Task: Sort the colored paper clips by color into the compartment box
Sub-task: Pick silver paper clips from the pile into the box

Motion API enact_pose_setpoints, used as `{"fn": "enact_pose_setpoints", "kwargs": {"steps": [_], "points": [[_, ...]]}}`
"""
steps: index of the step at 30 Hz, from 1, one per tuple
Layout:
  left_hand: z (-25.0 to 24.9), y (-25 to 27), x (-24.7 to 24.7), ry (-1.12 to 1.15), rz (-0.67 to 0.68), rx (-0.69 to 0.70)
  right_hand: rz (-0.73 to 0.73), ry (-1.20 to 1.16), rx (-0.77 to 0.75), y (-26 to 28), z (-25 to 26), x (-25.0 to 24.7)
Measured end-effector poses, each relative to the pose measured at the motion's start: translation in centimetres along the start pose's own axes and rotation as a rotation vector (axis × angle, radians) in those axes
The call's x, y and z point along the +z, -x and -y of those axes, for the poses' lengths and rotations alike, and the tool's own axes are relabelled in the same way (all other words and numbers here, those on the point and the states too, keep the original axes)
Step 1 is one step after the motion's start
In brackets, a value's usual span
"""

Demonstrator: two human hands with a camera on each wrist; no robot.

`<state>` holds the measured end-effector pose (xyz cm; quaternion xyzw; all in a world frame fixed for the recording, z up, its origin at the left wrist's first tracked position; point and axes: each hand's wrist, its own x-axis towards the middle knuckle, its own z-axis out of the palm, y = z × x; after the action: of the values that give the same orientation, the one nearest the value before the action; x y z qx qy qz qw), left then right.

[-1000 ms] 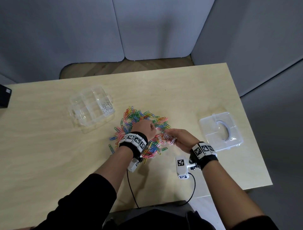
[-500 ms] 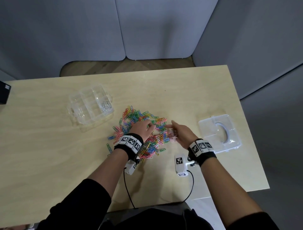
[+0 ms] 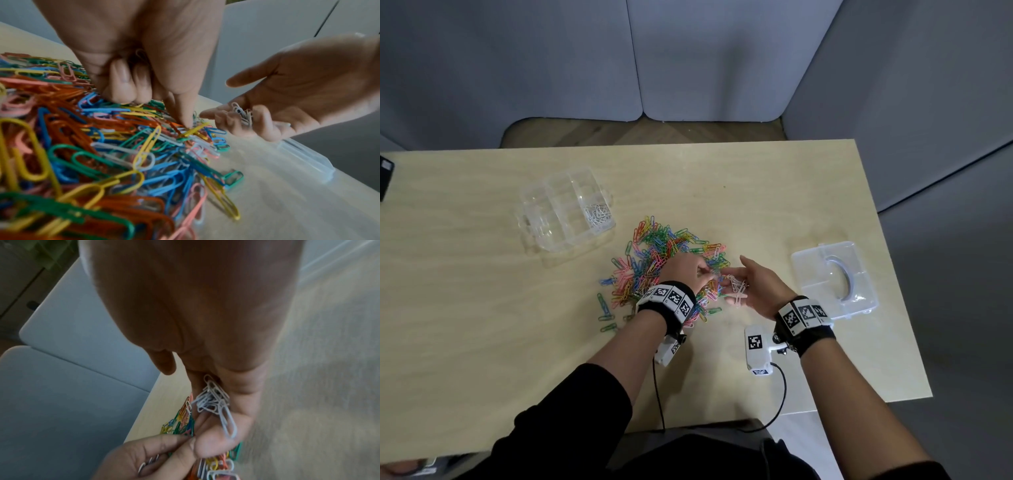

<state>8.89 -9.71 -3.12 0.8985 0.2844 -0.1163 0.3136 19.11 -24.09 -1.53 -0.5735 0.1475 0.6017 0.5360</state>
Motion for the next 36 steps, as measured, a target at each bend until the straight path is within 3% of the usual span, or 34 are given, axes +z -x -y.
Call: {"fn": "enact_pose_setpoints", "kwargs": {"steps": [3,8,12,17,23,25,29,32,34,36], "points": [[0.6,0.5,-0.1,0.029,0.001,-0.021,-0.107,0.212,-0.091,-0.4,-0.1,-0.2],[2.3,1.5,-1.0,0.116,0.043,-0.008,-0.353,0.860,-0.437,-2.1,0.1,-0.1],[3.4,1.9,-1.7,0.184,0.036,0.012,-0.498,1.078,-0.613,-3.3,0.9,1.5],[4.3,2.2,-2.5,0.093,-0.044,-0.005,-0.611,1.090,-0.546,-4.5,2.2,2.9],[4.6,2.0,-3.3,0.029,-0.202,0.010,-0.564,1.020,-0.505,-4.8,2.5,2.7],[3.8,1.6,-3.1,0.005,-0.177,0.076,-0.464,0.876,-0.494,-4.4,2.1,1.8],[2.3,0.5,-2.1,-0.128,-0.058,0.132,-0.118,0.265,-0.363,-2.3,0.6,0.4],[2.0,0.1,-1.9,-0.182,-0.043,0.140,-0.014,0.039,-0.231,-0.4,-0.2,-0.6],[2.0,0.1,-1.7,-0.182,-0.046,0.157,-0.031,0.111,-0.214,0.4,-0.7,-1.6],[2.1,0.2,-1.6,-0.129,-0.043,0.148,-0.111,0.445,-0.282,0.6,-1.3,-2.9]]}}
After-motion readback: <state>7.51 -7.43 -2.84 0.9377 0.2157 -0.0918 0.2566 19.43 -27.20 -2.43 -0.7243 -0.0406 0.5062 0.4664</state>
